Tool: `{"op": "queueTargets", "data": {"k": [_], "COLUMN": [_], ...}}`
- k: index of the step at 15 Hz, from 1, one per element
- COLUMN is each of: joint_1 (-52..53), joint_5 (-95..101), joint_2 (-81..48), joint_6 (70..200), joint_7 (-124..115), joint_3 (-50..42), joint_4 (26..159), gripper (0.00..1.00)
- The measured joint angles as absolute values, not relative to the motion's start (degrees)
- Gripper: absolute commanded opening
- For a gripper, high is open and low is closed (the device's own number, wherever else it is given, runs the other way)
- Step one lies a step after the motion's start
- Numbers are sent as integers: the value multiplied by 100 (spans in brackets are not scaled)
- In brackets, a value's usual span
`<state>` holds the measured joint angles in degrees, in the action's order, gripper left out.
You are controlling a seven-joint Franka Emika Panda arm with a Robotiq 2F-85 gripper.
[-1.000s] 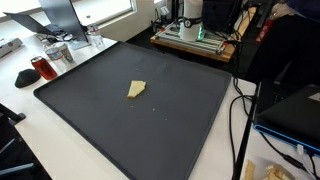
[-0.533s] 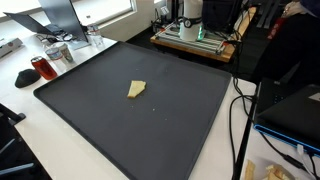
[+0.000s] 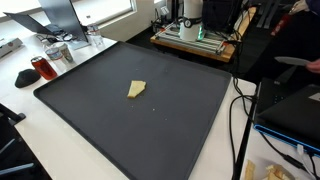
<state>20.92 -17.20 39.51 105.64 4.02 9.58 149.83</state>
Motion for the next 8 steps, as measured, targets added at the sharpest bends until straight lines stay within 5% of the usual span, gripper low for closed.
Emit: {"op": "queueTargets", "data": {"k": [8], "joint_1": [2077], "joint_5": [-1723], "joint_2": [3930], "joint_6": [10647], "joint_7": [570], "joint_3": [929], "joint_4": [14969], "gripper": [100]}}
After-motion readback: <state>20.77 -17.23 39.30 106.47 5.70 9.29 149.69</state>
